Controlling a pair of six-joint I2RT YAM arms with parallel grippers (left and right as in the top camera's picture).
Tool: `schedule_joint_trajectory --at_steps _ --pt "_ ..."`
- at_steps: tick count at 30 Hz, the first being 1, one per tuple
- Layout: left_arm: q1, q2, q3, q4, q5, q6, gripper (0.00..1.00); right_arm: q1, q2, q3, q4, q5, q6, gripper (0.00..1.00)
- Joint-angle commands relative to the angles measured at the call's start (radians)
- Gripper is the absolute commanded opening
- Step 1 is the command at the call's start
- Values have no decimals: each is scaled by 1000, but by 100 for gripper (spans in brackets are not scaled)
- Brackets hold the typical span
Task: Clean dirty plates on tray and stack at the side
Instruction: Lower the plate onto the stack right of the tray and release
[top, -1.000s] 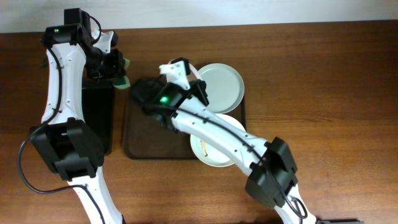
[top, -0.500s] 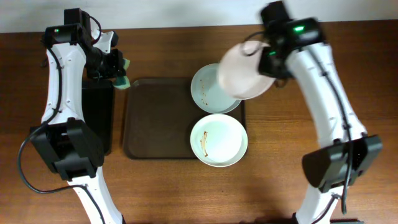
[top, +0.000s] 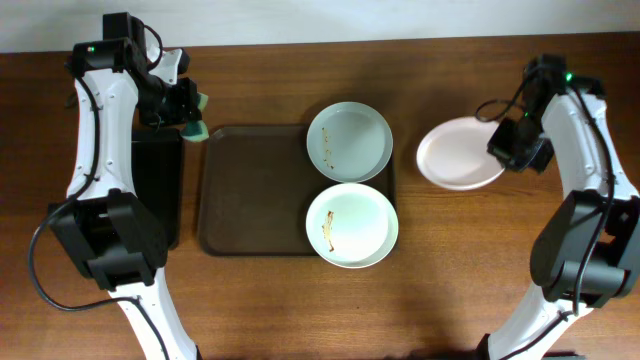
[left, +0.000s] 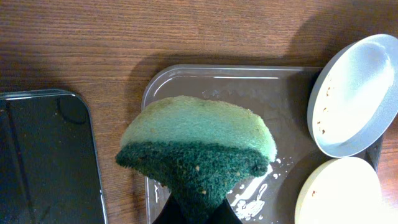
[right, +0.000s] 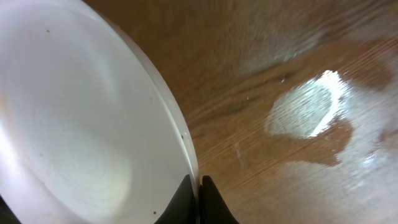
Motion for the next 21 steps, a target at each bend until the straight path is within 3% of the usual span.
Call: schedule_joint_trajectory --at_steps 1,14,17,18,21 --pt "5 1 17 13 3 -6 0 -3 -22 -91 52 39 25 4" --pt "5 1 17 16 3 -6 0 -13 -19 -188 124 105 35 4" --pt "5 1 17 16 3 -6 0 -16 -19 -188 112 105 35 29" --pt "5 1 17 17 3 -6 0 -16 -19 -188 106 105 35 46" --pt "5 1 17 17 3 -6 0 -16 -23 -167 62 93 32 55"
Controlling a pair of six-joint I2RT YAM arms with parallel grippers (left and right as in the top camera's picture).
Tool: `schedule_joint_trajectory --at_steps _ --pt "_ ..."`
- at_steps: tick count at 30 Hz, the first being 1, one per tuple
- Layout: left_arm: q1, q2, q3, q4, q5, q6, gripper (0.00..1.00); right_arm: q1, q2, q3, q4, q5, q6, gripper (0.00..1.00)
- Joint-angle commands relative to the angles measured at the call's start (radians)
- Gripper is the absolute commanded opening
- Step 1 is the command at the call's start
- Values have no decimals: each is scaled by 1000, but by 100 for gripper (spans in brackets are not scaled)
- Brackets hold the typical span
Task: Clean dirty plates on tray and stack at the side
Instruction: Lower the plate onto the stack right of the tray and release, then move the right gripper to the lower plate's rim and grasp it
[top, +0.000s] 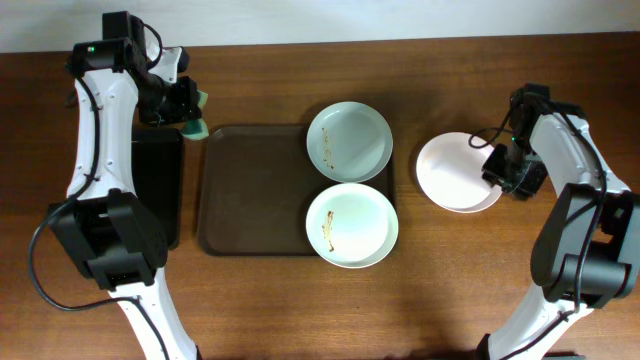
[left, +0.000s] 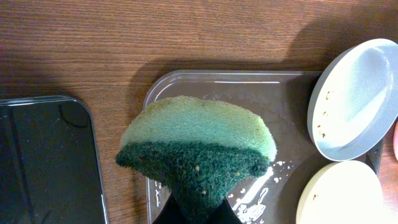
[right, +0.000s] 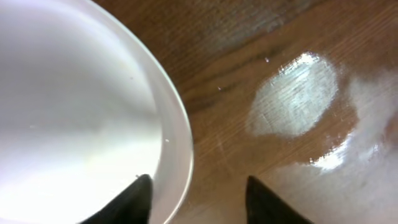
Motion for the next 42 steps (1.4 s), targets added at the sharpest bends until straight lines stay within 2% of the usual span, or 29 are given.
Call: schedule_joint_trajectory --at_steps 1,5,10,15,19,21,30,42 --pt "5 1 17 1 4 -6 1 -7 -28 30 -53 -5 -19 57" --pt "5 1 17 2 3 -6 0 19 -101 135 -145 -156 -128 60" --pt "5 1 17 5 3 -6 1 118 -208 148 -187 -416 -174 59" --pt "5 1 17 5 3 -6 1 262 -208 89 -203 -416 -119 48" --pt "5 1 17 5 3 -6 1 388 -207 -45 -120 -415 42 40" --pt "5 1 17 5 3 -6 1 439 -207 -108 -82 -415 92 40" --pt "5 1 17 5 3 -6 1 542 -198 -245 61 -415 146 40" --pt "5 1 17 7 3 -6 1 556 -178 -267 28 -299 145 40"
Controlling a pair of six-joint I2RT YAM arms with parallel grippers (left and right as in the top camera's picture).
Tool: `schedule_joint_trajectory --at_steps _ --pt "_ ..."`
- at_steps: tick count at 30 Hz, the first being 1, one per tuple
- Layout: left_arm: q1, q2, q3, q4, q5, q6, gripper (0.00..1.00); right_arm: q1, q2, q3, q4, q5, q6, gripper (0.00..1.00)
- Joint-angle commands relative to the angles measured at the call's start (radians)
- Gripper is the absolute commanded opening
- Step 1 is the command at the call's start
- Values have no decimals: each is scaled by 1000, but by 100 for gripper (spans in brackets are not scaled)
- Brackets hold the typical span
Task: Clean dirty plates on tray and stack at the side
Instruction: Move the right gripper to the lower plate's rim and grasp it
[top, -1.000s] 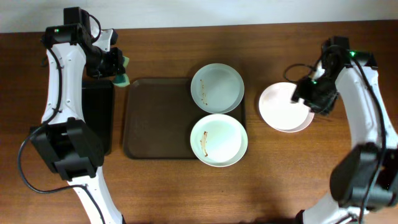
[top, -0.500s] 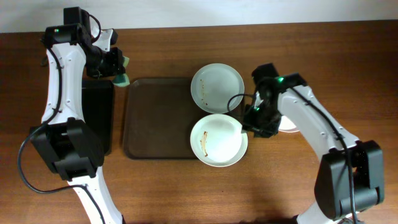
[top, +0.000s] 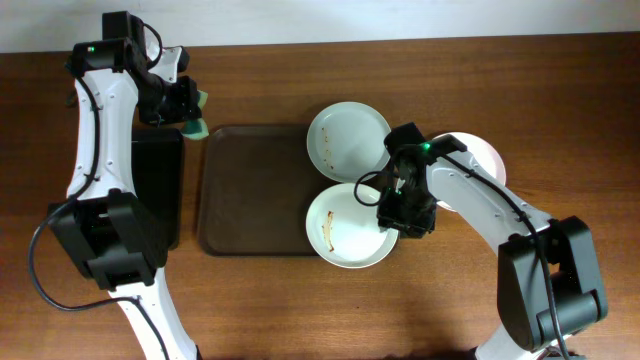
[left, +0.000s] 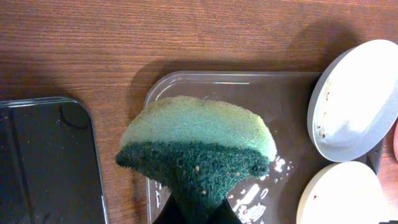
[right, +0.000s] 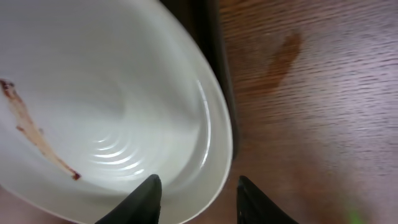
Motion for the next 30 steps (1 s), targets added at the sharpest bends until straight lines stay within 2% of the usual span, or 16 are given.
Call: schedule_joint_trajectory --at_steps 1,5,9,13,15,21,26,28,30 --pt "5 1 17 6 3 -6 1 11 6 -27 9 89 9 40" --pt "5 1 17 6 3 -6 1 11 13 -66 56 92 8 40" --pt "5 1 17 6 3 -6 1 19 33 -72 87 76 -15 33" --pt "5 1 17 6 3 -6 1 37 33 -72 98 80 -21 18" --pt "5 1 17 7 3 -6 2 44 33 -72 98 80 -23 4" --pt "6 1 17 5 3 -6 1 55 33 -63 80 -48 -92 4" --pt "5 1 17 6 3 -6 2 118 33 -14 105 -52 -96 4" --pt "5 1 17 6 3 -6 2 150 33 16 143 -51 -79 4" --pt "5 1 17 6 4 -6 2 175 33 35 200 -13 0 4"
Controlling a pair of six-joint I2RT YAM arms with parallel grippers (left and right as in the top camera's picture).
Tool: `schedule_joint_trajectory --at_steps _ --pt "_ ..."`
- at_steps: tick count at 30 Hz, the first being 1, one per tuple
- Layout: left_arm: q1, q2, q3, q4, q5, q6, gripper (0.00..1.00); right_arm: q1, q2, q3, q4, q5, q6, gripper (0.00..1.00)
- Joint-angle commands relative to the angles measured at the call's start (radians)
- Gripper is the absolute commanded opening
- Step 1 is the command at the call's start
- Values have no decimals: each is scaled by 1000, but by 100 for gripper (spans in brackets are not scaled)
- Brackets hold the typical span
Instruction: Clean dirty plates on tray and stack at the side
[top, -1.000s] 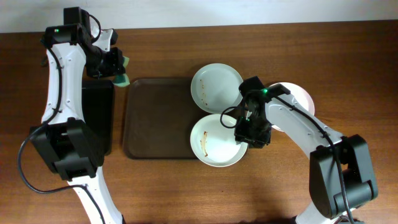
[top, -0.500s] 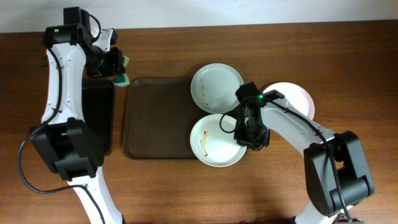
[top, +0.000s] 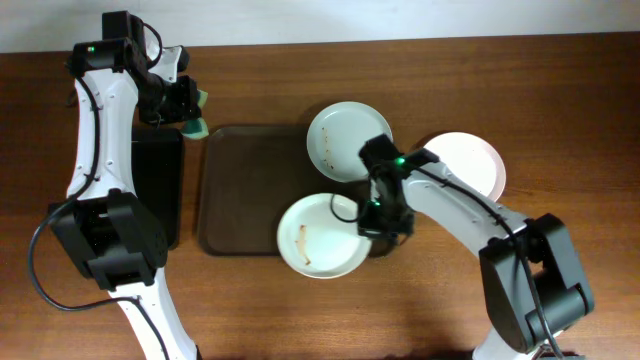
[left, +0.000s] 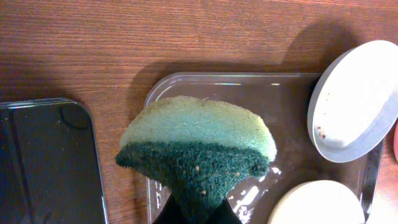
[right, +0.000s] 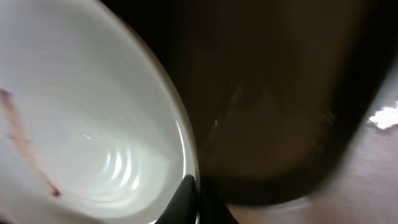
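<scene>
A brown tray (top: 250, 190) lies mid-table. A dirty white plate (top: 322, 236) with a brown streak hangs over the tray's near edge, my right gripper (top: 372, 222) shut on its right rim (right: 186, 155). A second dirty plate (top: 345, 140) with crumbs sits on the tray's far right corner. One clean pinkish plate (top: 470, 160) rests on the table right of the tray. My left gripper (top: 190, 110) is shut on a green sponge (left: 199, 146) above the tray's far left corner.
A black rectangular bin (top: 157, 190) stands left of the tray, close under the left arm. Crumbs and wet smears (left: 249, 199) mark the tray floor. Bare wood table (top: 440, 290) lies in front of the tray.
My right gripper was open at the streaked plate's right rim; now it is shut on that rim. The plate sits further left and nearer the front. The left arm has not moved.
My right gripper held a clean pinkish plate by its rim right of the tray. Then it stood open beside that plate, left on the table. Later it was open at the streaked plate on the tray, and now grips that plate, shifted left. The sponge stayed put.
</scene>
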Motion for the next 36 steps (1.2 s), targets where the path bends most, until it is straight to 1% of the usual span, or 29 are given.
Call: schedule_joint_trajectory --at_steps 1,5,8,13,15,16,17,19,27,28,30,36 --pt "5 1 17 2 4 -6 2 47 11 50 99 29 104 4" --pt "5 1 17 -2 3 -6 2 83 17 50 263 41 171 4" --pt "5 1 17 -2 4 -6 1 128 34 50 341 100 215 4" --pt "5 1 17 -14 3 -6 2 204 63 50 375 154 239 5" --pt "5 1 17 -13 3 -6 2 212 63 50 383 181 239 24" --pt "5 1 17 -13 4 -6 1 212 63 50 383 185 239 31" --pt "5 1 17 -13 4 -6 2 208 63 50 383 187 239 36" --pt "5 1 17 -14 4 -6 2 200 64 50 383 190 239 38" --pt "-2 1 1 -52 4 -6 1 196 147 59 484 182 235 38" --pt "-2 1 -9 -50 4 -6 1 196 151 63 492 187 235 38" --pt "-2 1 -32 -47 4 -6 1 196 156 68 508 225 235 34" --pt "-6 1 -46 -51 4 -6 1 185 185 68 572 258 240 34"
